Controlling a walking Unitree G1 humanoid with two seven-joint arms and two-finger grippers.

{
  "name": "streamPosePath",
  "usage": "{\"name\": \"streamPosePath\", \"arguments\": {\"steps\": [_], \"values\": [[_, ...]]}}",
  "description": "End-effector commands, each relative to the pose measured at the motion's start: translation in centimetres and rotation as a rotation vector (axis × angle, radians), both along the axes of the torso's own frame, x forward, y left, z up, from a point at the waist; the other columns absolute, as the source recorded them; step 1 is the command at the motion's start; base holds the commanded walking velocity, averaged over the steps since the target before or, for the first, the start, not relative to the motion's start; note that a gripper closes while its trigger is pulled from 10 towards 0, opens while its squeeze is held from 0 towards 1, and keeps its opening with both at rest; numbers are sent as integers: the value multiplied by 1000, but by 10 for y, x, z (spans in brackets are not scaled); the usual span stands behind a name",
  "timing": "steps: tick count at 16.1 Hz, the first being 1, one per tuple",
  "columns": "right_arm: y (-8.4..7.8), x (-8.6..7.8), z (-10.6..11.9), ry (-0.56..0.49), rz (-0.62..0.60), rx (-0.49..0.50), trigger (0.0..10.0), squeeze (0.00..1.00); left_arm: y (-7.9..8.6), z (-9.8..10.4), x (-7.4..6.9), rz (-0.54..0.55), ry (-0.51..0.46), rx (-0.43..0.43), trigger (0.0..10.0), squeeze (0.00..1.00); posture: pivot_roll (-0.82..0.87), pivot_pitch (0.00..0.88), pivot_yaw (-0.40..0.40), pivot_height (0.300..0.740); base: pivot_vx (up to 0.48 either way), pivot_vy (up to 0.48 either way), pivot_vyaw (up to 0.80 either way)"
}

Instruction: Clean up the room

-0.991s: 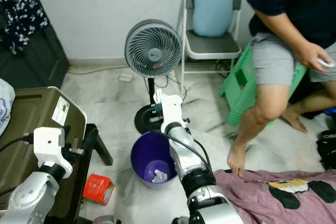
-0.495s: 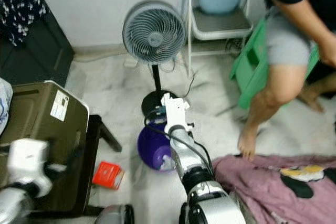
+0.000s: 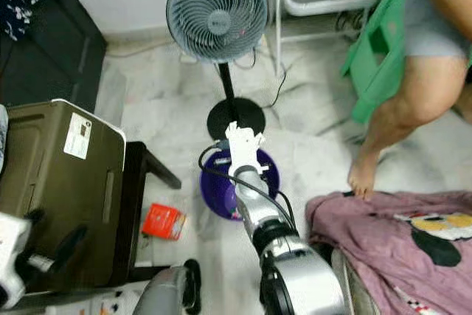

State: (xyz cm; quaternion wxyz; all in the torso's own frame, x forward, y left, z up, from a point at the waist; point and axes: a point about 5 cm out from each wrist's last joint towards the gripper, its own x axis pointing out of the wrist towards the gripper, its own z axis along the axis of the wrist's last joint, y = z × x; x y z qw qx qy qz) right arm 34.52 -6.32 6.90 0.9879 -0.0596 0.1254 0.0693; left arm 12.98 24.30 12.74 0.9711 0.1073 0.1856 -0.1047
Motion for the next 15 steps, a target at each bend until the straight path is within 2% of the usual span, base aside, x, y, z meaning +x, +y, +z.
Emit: {"name": "streamPosePath", "arguments": {"steps": [1, 4, 11, 12, 13, 14, 15], "values": [[8, -2, -2, 13, 14, 0, 10000, 0, 4, 3, -4, 6, 16, 13, 10000, 0, 368, 363, 176, 740, 0, 0, 0], [12, -1, -1, 31, -4, 18, 10000, 0, 4, 6, -3, -14, 25, 12, 10000, 0, 378, 365, 184, 740, 0, 0, 0], [11, -10, -17, 109, -29, 3, 10000, 0, 2, 9, -5, -28, 43, 4, 10000, 0, 391, 362, 192, 740, 0, 0, 0], [12, -10, -17, 107, -29, 5, 10000, 47, 2, 9, -5, -31, 44, 3, 10000, 0, 391, 363, 194, 740, 0, 0, 0], [12, -10, -17, 106, -29, 5, 10000, 47, 2, 9, -5, -31, 44, 3, 10000, 0, 391, 363, 194, 740, 0, 0, 0], [12, -10, -16, 104, -30, 16, 10000, 1000, 1, 9, -5, -32, 47, 3, 10000, 0, 391, 363, 194, 740, 0, 0, 0], [12, -10, -16, 104, -33, 16, 10000, 1000, 1, 9, -5, -33, 49, 2, 10000, 0, 391, 363, 193, 740, 0, 0, 0]]}}
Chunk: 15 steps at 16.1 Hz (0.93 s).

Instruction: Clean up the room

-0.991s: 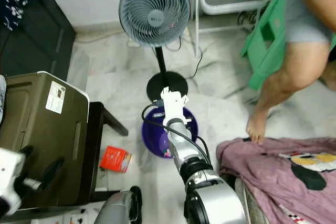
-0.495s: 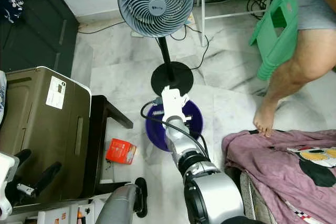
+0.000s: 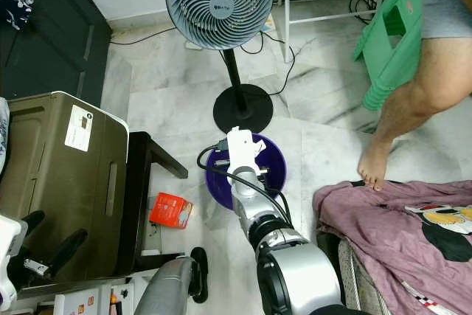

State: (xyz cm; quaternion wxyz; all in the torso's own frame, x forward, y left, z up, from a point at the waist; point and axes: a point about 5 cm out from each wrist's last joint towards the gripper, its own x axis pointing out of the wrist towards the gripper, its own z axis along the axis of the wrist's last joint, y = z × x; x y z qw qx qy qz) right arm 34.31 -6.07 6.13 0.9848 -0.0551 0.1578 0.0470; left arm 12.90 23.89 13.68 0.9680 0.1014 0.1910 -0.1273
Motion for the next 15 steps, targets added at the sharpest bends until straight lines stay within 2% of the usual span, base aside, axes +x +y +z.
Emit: {"name": "streamPosePath", "arguments": {"steps": [1, 15], "values": [[9, -7, -8, 41, 14, 17, 10000, 1000, 4, -1, -4, 8, 32, 20, 10000, 0, 391, 362, 193, 740, 0, 0, 0], [3, -6, -9, 46, 21, 19, 10000, 1000, 0, -5, 9, -2, 12, 7, 10000, 0, 372, 327, 187, 740, 0, 0, 0]]}}
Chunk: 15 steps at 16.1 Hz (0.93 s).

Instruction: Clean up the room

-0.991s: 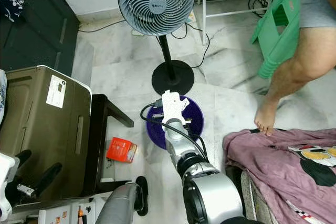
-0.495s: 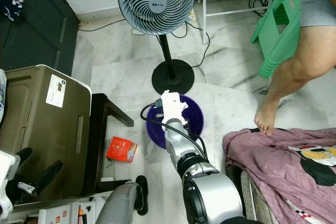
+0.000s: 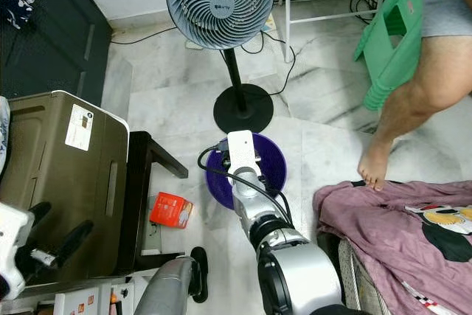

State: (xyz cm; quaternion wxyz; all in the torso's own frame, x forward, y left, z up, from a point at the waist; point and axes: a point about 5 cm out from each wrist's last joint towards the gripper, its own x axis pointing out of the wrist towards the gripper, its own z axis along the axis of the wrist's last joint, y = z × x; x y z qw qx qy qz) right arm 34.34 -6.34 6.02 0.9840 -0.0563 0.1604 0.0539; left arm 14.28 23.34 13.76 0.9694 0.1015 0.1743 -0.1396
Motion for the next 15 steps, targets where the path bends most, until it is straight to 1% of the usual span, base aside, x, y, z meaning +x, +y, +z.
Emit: {"name": "streamPosePath", "arguments": {"steps": [1, 2, 3, 4, 5, 6, 7, 9, 10, 11, 12, 13, 14, 15], "values": [[5, -5, -7, 35, 11, 22, 10000, 1000, 4, -7, -2, 24, 36, 12, 10000, 0, 366, 321, 184, 740, 0, 0, 0], [4, -4, -5, 25, 18, 29, 10000, 1000, 1, -7, 2, 24, 21, 0, 10000, 0, 348, 304, 172, 740, 0, 0, 0], [3, -4, -5, 20, 38, 36, 10000, 1000, -4, -11, 11, 25, 1, -20, 10000, 0, 323, 289, 157, 740, 0, 0, 0], [2, -4, -5, 17, 55, 34, 10000, 1000, -6, -12, 14, 27, -10, -30, 10000, 0, 305, 278, 146, 740, 0, 0, 0], [0, -7, -8, 7, 99, 19, 10000, 1000, -15, -17, 26, 36, -36, -60, 10000, 0, 267, 252, 125, 740, 0, 0, 0], [-2, -8, -10, 11, 105, 24, 10000, 1000, -18, -19, 30, 39, -43, -68, 10000, 0, 248, 239, 116, 740, 0, 0, 0], [-3, -9, -11, 14, 130, 33, 10000, 1000, -23, -21, 39, 46, -56, -80, 10000, 0, 214, 215, 101, 740, 0, 0, 0], [-5, -18, -11, -34, 210, 67, 10000, 1000, -37, -22, 65, 78, -121, -132, 10000, 0, 147, 147, 72, 740, 0, 0, 0], [-7, -21, -9, -53, 220, 83, 10000, 1000, -44, -21, 76, 80, -146, -155, 10000, 0, 125, 118, 62, 740, 0, 0, 0], [-8, -22, -8, -57, 219, 90, 10000, 1000, -47, -21, 81, 79, -155, -165, 10000, 0, 118, 112, 61, 740, 0, 0, 0], [-11, -27, -4, -75, 208, 109, 10000, 1000, -54, -20, 90, 73, -177, -185, 10000, 0, 84, 78, 56, 740, 0, 0, 0], [-19, -39, 8, -148, 180, 117, 10000, 1000, -68, -19, 101, 58, -215, -209, 10000, 0, 56, 36, 49, 740, 0, 0, 0], [-23, -42, 10, -157, 163, 117, 10000, 1000, -71, -19, 103, 54, -223, -216, 10000, 0, 51, 23, 47, 740, 0, 0, 0], [-35, -46, 12, -145, 95, 147, 10000, 1000, -77, -18, 111, 54, -244, -225, 10000, 0, 39, 0, 44, 740, 0, 0, 0]]}}
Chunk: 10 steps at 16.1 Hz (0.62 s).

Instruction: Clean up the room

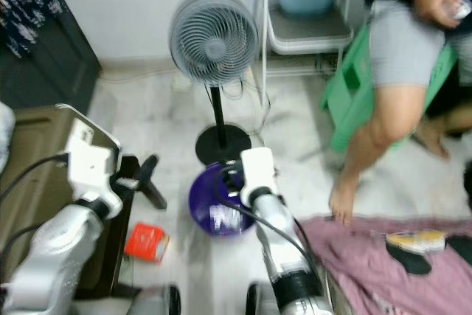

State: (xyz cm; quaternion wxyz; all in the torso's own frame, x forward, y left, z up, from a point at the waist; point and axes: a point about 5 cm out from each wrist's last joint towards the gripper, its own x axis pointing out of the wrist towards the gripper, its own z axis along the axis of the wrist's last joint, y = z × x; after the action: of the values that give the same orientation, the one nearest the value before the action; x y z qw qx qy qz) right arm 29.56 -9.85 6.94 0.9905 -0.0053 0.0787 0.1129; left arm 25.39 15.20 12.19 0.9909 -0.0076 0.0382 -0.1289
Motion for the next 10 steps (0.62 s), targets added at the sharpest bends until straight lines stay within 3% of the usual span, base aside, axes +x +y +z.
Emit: {"name": "streamPosePath", "arguments": {"steps": [1, 5, 10], "values": [[-9, -1, 6, -12, -48, 13, 10000, 1000, 3, -1, 2, 23, -10, 18, 10000, 0, 38, 0, 44, 740, 0, 0, 0], [-46, -16, 29, -73, -236, 58, 10000, 1000, -1, -3, 13, 55, -48, -2, 10000, 0, 14, 0, 21, 740, 0, 0, 0], [-46, -26, 55, -188, -171, 43, 10000, 1000, -1, -8, 18, 77, -64, -24, 10000, 0, -3, 0, 6, 740, 0, 0, 0]]}}
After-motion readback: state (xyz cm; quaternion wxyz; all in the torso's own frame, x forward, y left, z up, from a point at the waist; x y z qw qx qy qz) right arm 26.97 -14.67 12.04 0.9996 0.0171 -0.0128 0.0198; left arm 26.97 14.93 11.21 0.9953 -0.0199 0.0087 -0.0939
